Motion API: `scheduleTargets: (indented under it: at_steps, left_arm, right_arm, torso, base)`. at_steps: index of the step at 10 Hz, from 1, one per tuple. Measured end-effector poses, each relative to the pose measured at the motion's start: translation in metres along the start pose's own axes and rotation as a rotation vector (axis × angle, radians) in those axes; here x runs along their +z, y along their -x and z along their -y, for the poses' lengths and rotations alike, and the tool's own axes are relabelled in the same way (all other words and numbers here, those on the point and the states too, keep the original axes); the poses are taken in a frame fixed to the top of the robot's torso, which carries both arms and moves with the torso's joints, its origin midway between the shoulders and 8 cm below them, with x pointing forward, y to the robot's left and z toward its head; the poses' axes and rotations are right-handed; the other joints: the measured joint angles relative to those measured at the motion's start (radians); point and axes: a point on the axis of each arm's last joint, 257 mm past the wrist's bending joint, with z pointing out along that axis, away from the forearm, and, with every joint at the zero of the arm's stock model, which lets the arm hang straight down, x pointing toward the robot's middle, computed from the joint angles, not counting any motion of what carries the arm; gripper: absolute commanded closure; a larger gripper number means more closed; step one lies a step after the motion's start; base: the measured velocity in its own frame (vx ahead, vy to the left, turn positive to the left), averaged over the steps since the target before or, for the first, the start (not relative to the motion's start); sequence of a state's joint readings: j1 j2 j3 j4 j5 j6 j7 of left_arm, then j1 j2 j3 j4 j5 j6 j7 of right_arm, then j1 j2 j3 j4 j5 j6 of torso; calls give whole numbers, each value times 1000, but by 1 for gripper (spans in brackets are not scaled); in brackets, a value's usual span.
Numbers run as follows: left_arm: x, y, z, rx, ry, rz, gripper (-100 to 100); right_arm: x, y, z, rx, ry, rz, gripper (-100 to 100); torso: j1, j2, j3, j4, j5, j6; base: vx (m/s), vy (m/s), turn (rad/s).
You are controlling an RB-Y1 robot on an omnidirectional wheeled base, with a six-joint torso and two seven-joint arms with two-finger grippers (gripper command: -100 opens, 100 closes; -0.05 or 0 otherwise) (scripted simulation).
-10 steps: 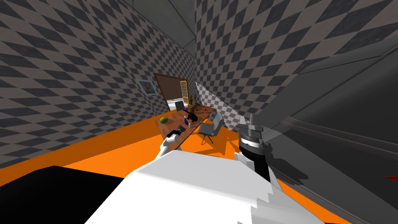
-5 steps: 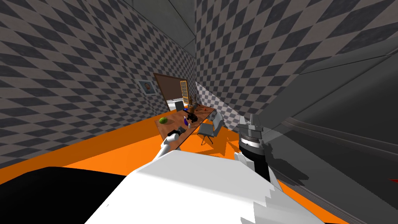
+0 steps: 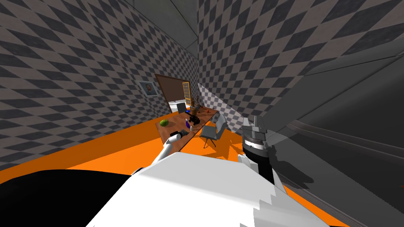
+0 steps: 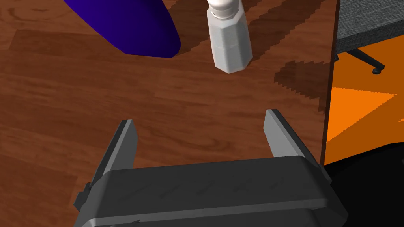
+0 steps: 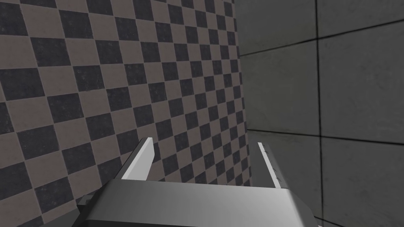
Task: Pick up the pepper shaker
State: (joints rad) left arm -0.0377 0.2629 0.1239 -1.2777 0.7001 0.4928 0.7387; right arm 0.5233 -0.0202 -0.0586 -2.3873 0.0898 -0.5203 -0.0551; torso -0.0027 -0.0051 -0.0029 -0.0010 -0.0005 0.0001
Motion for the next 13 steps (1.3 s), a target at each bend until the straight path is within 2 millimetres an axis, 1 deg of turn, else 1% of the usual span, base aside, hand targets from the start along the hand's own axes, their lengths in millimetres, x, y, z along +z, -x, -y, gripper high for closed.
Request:
scheduleTargets:
  at_steps: [2,4,6,7,8,9,11,13]
  left_arm:
    - [5,10,-1,-48,26,37,-100]
    - [8,15,-1,-88,47,65,-100]
    - [12,17,-1,-122,64,85,-100]
    - [14,13,-2,-136,74,87,-100]
    - [14,12,-3,-139,76,87,0]
    - [14,12,-3,-139,76,87,-100]
    - [21,14,3,-161,48,92,-100]
    - [26,16,8,-188,18,96,-100]
  right_arm:
    - [0,0,0,0,0,0,0]
    - [0,0,0,0,0,0,0]
    - [0,0,0,0,0,0,0]
    - [0,0,0,0,0,0,0]
    - [0,0,0,0,0,0,0]
    - [0,0,0,0,0,0,0]
    - [0,0,0,0,0,0,0]
    - [0,0,0,0,0,0,0]
  torso:
    - [0,0,0,0,0,0]
    - [0,0,0,0,0,0]
    - [-1,-3,-1,0,0,0]
    - [-2,-5,-3,-1,0,0]
    - [0,-1,-1,-1,0,0]
    - [1,3,1,0,0,0]
    - [7,8,5,2,1,0]
    - [7,10,6,2,2,0]
  base:
    - [65,-28,-18]
    - [89,-42,-26]
    - [144,-60,-80]
    - [81,-29,-16]
    - [14,-5,4]
    - [-26,27,-151]
    - [-64,87,-245]
    - [-70,66,-192]
